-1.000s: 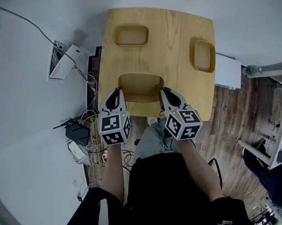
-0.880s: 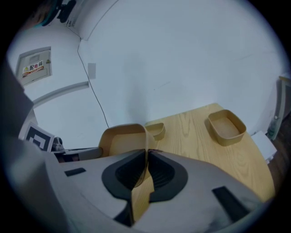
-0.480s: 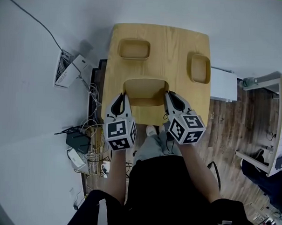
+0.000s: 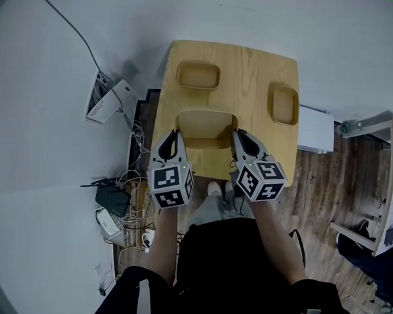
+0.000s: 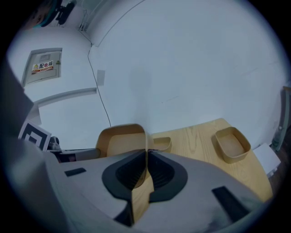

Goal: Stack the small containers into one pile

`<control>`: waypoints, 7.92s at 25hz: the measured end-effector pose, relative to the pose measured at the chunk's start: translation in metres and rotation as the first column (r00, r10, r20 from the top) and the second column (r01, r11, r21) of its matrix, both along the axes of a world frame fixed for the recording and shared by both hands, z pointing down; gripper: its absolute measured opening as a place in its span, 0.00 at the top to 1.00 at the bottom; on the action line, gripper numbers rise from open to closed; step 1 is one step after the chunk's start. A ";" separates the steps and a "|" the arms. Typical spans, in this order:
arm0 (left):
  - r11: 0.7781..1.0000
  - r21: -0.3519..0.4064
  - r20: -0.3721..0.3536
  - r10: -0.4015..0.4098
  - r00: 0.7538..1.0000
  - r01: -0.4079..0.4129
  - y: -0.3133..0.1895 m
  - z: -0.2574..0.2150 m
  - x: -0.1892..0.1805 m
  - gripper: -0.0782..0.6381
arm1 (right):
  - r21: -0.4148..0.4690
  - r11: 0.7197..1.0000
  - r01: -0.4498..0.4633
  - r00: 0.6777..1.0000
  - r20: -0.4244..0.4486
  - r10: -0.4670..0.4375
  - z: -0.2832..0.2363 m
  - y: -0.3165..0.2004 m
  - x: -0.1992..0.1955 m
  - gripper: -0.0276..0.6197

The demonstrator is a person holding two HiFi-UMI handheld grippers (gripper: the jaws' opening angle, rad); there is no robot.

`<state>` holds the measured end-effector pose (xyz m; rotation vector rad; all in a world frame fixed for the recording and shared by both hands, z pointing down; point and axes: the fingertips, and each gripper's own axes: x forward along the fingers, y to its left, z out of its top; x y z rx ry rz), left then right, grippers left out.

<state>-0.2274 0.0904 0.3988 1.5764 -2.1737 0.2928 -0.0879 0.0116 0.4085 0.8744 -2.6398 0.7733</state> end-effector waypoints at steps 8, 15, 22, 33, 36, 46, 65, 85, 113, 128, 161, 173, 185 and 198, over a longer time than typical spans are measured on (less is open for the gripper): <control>1.000 0.000 0.007 -0.007 1.000 0.007 0.006 -0.002 -0.012 0.86 | 0.002 1.000 0.015 1.000 0.007 -0.015 -0.002 0.005 -0.013 0.93; 1.000 0.007 0.006 -0.011 1.000 0.011 0.007 -0.002 -0.016 0.86 | 0.008 1.000 0.021 1.000 0.002 -0.021 -0.004 0.006 -0.016 0.93; 1.000 0.012 0.020 -0.008 1.000 0.008 -0.006 -0.004 -0.022 0.86 | 0.014 1.000 0.018 1.000 0.011 -0.018 -0.004 -0.007 -0.023 0.93; 1.000 -0.020 0.025 0.010 1.000 -0.010 -0.055 0.000 -0.050 0.86 | -0.008 1.000 0.008 1.000 0.013 -0.008 0.001 -0.056 -0.050 0.93; 0.999 -0.037 0.019 0.020 1.000 -0.019 -0.071 0.008 -0.059 0.86 | -0.024 1.000 0.002 1.000 0.006 -0.002 0.009 -0.070 -0.059 0.93; 0.996 -0.081 -0.008 0.032 0.999 -0.033 -0.121 0.037 -0.093 0.86 | -0.057 0.998 -0.006 0.999 -0.042 0.004 0.033 -0.118 -0.091 0.93; 0.960 -0.260 -0.104 0.076 0.992 -0.100 -0.194 0.086 -0.140 0.86 | -0.196 0.979 -0.058 0.980 -0.199 0.019 0.089 -0.177 -0.133 0.93; 0.882 -0.433 -0.207 0.105 0.973 -0.188 -0.229 0.132 -0.151 0.86 | -0.315 0.945 -0.086 0.957 -0.291 -0.010 0.138 -0.208 -0.144 0.93; 0.802 -0.539 -0.316 0.091 0.945 -0.257 -0.215 0.166 -0.135 0.86 | -0.403 0.910 -0.092 0.920 -0.385 -0.077 0.162 -0.208 -0.133 0.93; 0.787 -0.525 -0.398 0.108 0.911 -0.323 -0.195 0.159 -0.102 0.86 | -0.446 0.892 -0.076 0.925 -0.364 -0.103 0.153 -0.189 -0.102 0.92; 0.660 -0.505 -0.497 0.306 0.812 -0.557 -0.140 0.148 0.037 0.84 | -0.504 0.854 -0.131 0.910 -0.403 -0.098 0.146 -0.116 0.040 0.92; 0.576 -0.506 -0.494 0.417 0.763 -0.643 -0.124 0.147 0.113 0.84 | -0.524 0.816 -0.246 0.920 -0.392 0.025 0.146 -0.076 0.123 0.92; 0.567 -0.519 -0.464 0.441 0.768 -0.640 -0.133 0.151 0.127 0.85 | -0.522 0.805 -0.282 0.925 -0.372 0.083 0.145 -0.066 0.142 0.92; 0.560 -0.498 -0.488 0.451 0.748 -0.662 -0.128 0.147 0.123 0.84 | -0.515 0.803 -0.301 0.922 -0.371 0.109 0.143 -0.065 0.141 0.92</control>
